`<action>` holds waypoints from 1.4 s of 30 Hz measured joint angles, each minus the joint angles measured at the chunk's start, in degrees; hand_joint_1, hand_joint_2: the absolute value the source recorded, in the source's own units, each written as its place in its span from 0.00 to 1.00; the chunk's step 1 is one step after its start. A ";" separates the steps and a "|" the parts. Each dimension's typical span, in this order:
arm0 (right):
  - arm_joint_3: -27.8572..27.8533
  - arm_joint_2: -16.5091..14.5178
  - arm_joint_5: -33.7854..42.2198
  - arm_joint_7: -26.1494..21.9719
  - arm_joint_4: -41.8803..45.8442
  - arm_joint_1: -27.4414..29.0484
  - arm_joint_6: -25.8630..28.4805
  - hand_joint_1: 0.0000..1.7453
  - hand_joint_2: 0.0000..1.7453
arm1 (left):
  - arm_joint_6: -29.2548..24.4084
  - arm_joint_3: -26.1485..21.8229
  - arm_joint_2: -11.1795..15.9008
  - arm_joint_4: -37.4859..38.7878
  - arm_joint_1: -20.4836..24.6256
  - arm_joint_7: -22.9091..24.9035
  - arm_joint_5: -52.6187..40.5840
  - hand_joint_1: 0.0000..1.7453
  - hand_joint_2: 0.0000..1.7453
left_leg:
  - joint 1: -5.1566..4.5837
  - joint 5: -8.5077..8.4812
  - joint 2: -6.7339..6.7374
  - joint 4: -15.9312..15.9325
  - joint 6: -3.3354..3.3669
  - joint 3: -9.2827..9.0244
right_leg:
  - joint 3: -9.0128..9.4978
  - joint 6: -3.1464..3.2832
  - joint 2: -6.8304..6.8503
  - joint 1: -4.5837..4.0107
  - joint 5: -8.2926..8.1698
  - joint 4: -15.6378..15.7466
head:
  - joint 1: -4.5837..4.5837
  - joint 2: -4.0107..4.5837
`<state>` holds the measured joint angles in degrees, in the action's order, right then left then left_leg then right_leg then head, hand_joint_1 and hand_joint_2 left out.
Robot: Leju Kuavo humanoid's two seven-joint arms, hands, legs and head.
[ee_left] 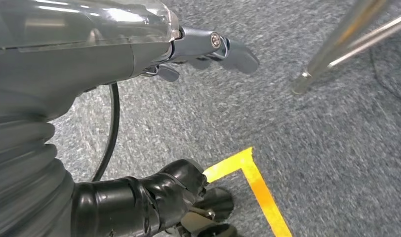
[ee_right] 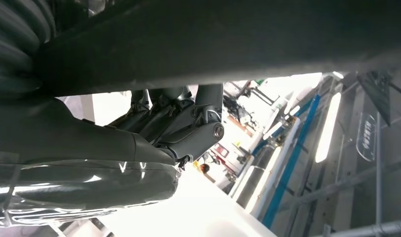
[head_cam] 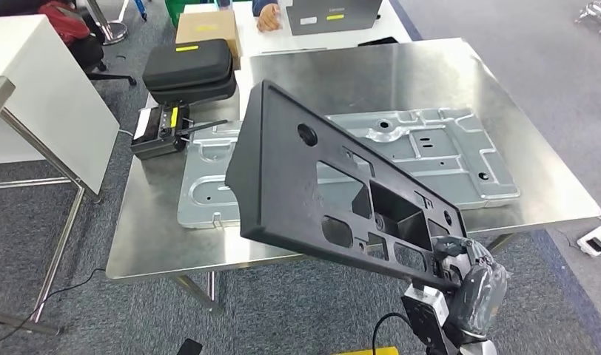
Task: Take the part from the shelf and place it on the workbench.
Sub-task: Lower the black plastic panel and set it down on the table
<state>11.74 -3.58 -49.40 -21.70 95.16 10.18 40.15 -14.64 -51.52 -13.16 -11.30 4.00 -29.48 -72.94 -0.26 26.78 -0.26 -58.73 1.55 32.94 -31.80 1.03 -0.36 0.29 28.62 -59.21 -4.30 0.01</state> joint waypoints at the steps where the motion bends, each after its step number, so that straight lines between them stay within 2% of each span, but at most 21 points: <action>1: 0.00 0.00 0.01 0.00 -0.01 -0.03 0.00 1.00 1.00 | 0.31 -0.01 -0.02 0.00 0.02 -0.12 0.13 0.00 1.00 | 0.02 -0.12 -0.02 0.40 0.09 -0.07 | -0.02 -0.33 0.01 0.02 0.00 0.07 | 0.02 0.01; 4: 0.00 0.03 0.10 0.01 -0.01 -0.17 0.00 0.99 1.00 | 1.44 -0.05 -0.02 0.00 -0.02 -0.77 0.36 0.00 1.00 | 0.59 -0.70 0.10 1.70 0.62 -0.79 | -0.90 -1.10 0.13 0.03 1.71 -2.30 | -0.05 0.00; 7: 0.00 0.08 0.35 0.03 -0.12 -0.30 0.00 0.95 1.00 | 1.87 -0.07 -0.03 0.00 0.10 -1.18 0.28 0.00 1.00 | 0.75 -0.68 0.17 1.95 0.95 -1.03 | -6.04 -1.69 0.20 0.39 6.47 -12.38 | -0.08 0.00; 9: 0.00 0.21 0.43 0.10 -0.32 -0.30 0.00 0.95 1.00 | 2.02 -0.07 -0.03 0.00 0.02 -1.21 0.21 0.00 1.00 | 0.81 -0.46 0.15 1.81 0.86 -1.09 | -8.06 -2.11 0.21 0.75 6.36 -15.40 | -0.08 0.00; 11: 0.00 0.38 0.20 0.25 -0.47 -0.45 0.00 0.95 1.00 | 2.09 -0.07 -0.03 0.00 -0.01 -1.00 0.17 0.00 0.50 | 0.98 -0.06 0.05 1.44 0.54 -1.31 | -5.81 -2.42 0.29 1.17 2.24 -9.96 | -0.08 -0.01; 13: 0.00 0.49 -0.79 0.45 -0.58 -0.86 0.00 0.95 1.00 | 1.95 -0.07 -0.02 0.00 0.04 -0.39 0.01 0.00 0.00 | 0.94 0.51 -0.07 0.80 -0.09 -1.30 | -2.78 -2.35 0.27 1.33 -0.48 -3.22 | -0.05 0.00; 17: -0.21 0.58 -4.00 1.24 -0.69 -1.37 0.00 0.96 1.00 | 0.95 -0.04 0.00 0.00 0.18 1.39 -0.58 0.00 0.00 | 0.85 1.00 -0.12 0.36 -1.47 -1.11 | -2.04 -0.94 0.01 0.95 -0.68 -1.02 | 0.06 0.00; 19: -0.33 0.59 -4.95 1.38 -0.70 -1.65 0.00 0.96 1.00 | 0.76 -0.03 0.00 0.00 0.25 1.76 -0.76 0.00 0.00 | 0.94 2.33 -0.08 -1.27 -1.99 -0.53 | -1.70 -0.22 0.02 1.04 -0.81 -0.69 | 0.07 0.00; 22: -0.61 0.59 -7.71 1.51 -0.69 -2.13 0.00 0.97 1.00 | 0.81 0.04 0.00 0.00 0.33 1.88 -1.02 0.00 0.00 | 0.96 7.18 -0.03 -10.78 -2.34 3.82 | -1.43 0.34 0.14 0.88 -0.76 -0.57 | 0.09 0.00; 24: -1.25 0.59 -11.39 1.89 -0.66 -2.64 0.00 0.97 1.00 | 0.85 0.09 -0.01 0.00 0.32 2.08 -1.39 0.00 0.00 | 0.93 8.29 -0.03 -15.96 -2.19 6.59 | -1.30 0.55 0.12 0.51 -0.63 -0.64 | 0.09 0.00; 25: -1.65 0.60 -13.40 2.10 -0.60 -3.03 0.00 0.97 1.00 | 0.85 0.12 -0.01 0.00 0.34 2.21 -1.63 0.00 0.00 | 0.89 7.25 -0.03 -15.59 -1.95 6.62 | -1.18 0.63 0.06 0.33 -0.57 -0.65 | 0.08 0.00; 26: -2.11 0.61 -15.66 2.36 -0.41 -3.59 0.00 0.97 1.00 | 0.87 0.18 -0.02 0.00 0.41 2.36 -1.88 0.00 0.00 | 0.76 5.16 -0.04 -12.90 -1.51 5.56 | -1.00 0.71 -0.03 0.13 -0.49 -0.66 | 0.08 0.00; 27: -2.45 0.65 -17.51 2.59 -0.13 -4.23 0.00 0.97 1.00 | 0.90 0.26 -0.02 0.00 0.51 2.48 -2.03 0.00 0.00 | 0.56 2.89 -0.05 -8.86 -0.89 3.86 | -0.82 0.75 -0.13 -0.01 -0.42 -0.64 | 0.08 0.01; 29: -2.94 0.80 -20.02 3.10 0.43 -5.60 0.01 0.97 1.00 | 0.97 0.46 0.05 0.00 0.82 2.73 -2.20 0.00 0.00 | 0.05 0.21 -0.01 -2.07 0.35 0.83 | -0.71 0.56 -0.25 -0.19 -0.33 -0.62 | 0.09 0.01; 32: -3.46 1.03 -20.90 3.46 0.90 -6.65 0.02 0.98 1.00 | 1.05 0.77 0.07 0.00 1.09 2.87 -2.29 0.00 0.00 | -0.34 -0.12 -0.01 0.13 0.86 0.08 | -0.84 -0.28 -0.15 0.07 -0.53 -0.31 | 0.19 0.00; 34: -3.74 1.21 -21.28 3.74 1.30 -7.03 0.02 0.97 1.00 | 1.07 0.97 0.02 0.00 1.05 2.90 -2.41 0.00 0.00 | 0.09 -0.69 0.08 1.26 0.96 -0.42 | -0.93 -0.89 -0.04 0.00 0.05 -0.75 | 0.16 -0.01; 36: -3.94 1.62 -22.50 4.57 1.57 -7.70 0.02 0.97 1.00 | 1.08 1.20 -0.04 0.00 1.15 2.93 -2.62 0.00 0.00 | 0.48 -1.19 0.22 2.18 1.08 -0.88 | -2.92 -1.39 0.02 0.06 2.70 -5.17 | 0.12 -0.01; 38: -3.96 2.37 -24.91 6.33 1.51 -8.67 0.01 0.98 1.00 | 1.17 1.45 -0.07 0.00 1.26 3.14 -2.90 0.00 0.00 | 0.42 -1.20 0.27 2.15 1.18 -0.83 | -6.54 -1.83 0.05 0.28 5.75 -12.43 | 0.10 0.01; 39: -3.87 2.92 -26.56 7.66 1.34 -9.35 0.01 0.97 1.00 | 1.26 1.56 -0.09 0.00 1.27 3.30 -3.05 0.00 0.00 | 0.40 -1.13 0.28 2.03 1.17 -0.79 | -7.77 -2.01 0.06 0.40 6.09 -14.61 | 0.10 0.01; 40: -3.73 3.51 -28.22 9.13 1.06 -10.29 -0.01 0.97 1.00 | 1.35 1.67 -0.10 0.00 1.30 3.49 -3.25 0.00 0.00 | 0.39 -1.04 0.28 1.90 1.14 -0.78 | -8.04 -2.13 0.07 0.50 5.27 -14.71 | 0.10 0.01; 42: -3.15 4.86 -31.14 12.14 0.13 -12.66 -0.01 0.96 1.00 | 1.55 1.93 -0.20 0.00 1.46 3.83 -3.64 0.00 0.00 | 0.39 -0.78 0.25 1.50 0.98 -0.81 | -5.34 -2.11 0.14 0.61 1.14 -8.46 | 0.09 -0.01</action>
<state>8.59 1.28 -80.54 -9.56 95.29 -2.49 40.15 -13.09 -49.59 -13.35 -11.30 5.46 -25.65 -76.58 0.13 26.00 -0.02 -57.23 2.53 32.13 -37.14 -1.09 -0.22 0.90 29.76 -67.67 -4.21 0.00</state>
